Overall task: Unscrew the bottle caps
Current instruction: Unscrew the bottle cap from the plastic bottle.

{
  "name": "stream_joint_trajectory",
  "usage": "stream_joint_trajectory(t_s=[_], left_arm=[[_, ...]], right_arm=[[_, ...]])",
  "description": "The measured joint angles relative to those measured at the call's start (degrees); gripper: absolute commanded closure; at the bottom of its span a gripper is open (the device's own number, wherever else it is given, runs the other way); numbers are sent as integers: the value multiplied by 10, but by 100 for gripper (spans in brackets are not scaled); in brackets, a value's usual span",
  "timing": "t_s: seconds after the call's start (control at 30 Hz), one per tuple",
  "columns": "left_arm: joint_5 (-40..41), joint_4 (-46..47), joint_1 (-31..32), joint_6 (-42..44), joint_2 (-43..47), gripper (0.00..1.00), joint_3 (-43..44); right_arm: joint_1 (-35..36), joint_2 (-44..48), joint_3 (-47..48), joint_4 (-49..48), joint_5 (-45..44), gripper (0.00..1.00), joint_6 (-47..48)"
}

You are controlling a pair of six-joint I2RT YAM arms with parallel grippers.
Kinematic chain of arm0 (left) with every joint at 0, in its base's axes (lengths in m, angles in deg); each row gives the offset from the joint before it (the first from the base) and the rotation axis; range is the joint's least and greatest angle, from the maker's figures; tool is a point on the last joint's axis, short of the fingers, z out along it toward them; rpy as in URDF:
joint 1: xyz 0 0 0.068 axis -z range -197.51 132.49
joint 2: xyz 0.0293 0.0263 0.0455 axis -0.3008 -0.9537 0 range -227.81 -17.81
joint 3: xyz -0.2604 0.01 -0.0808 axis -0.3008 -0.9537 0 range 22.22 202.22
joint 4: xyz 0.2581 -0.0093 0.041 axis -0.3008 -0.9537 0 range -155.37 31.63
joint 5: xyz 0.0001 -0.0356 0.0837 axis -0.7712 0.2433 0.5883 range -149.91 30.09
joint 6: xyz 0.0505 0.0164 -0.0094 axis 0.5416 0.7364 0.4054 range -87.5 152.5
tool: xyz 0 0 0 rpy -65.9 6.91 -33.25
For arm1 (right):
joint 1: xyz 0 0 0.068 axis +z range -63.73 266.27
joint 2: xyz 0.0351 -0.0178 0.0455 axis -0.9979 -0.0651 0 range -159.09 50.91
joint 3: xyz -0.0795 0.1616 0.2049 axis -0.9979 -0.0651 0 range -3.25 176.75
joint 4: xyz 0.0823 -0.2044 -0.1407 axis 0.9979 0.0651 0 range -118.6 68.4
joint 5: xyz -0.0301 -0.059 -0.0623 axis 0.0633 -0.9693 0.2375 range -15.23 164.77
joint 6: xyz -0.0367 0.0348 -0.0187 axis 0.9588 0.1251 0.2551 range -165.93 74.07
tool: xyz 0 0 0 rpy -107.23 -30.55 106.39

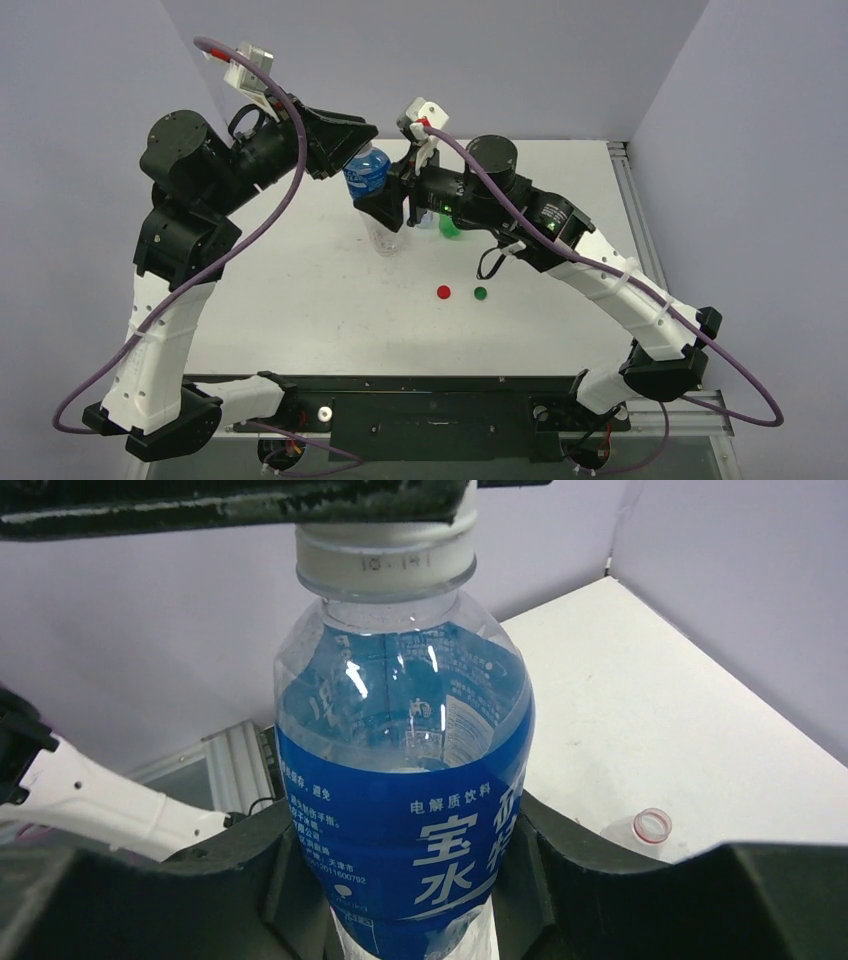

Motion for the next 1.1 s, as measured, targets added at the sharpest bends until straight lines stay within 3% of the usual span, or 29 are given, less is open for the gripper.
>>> stream_joint_trajectory(t_s=[0.3, 0.63, 0.77, 0.93, 1.0, 1.07, 1.1], left_arm=[[39, -41, 5, 21, 0, 100, 29], [102, -61, 5, 42, -3, 100, 37], [120, -77, 8, 46, -5, 100, 37], [140, -96, 10, 44, -2, 100, 37], [140, -96, 10, 39, -2, 80, 37], [134, -94, 10, 37, -1, 12, 37], [134, -93, 10, 42, 0, 4, 36]], right_arm=[[105, -13, 5, -21, -267, 100, 38], [200, -122, 122, -2, -615, 100, 115], [230, -159, 125, -65, -755, 100, 197], [250, -205, 122, -210, -883, 100, 335], [253, -211, 120, -242, -897, 100, 360], [255, -208, 116, -245, -901, 100, 361], [255, -201, 108, -242, -896, 100, 342]])
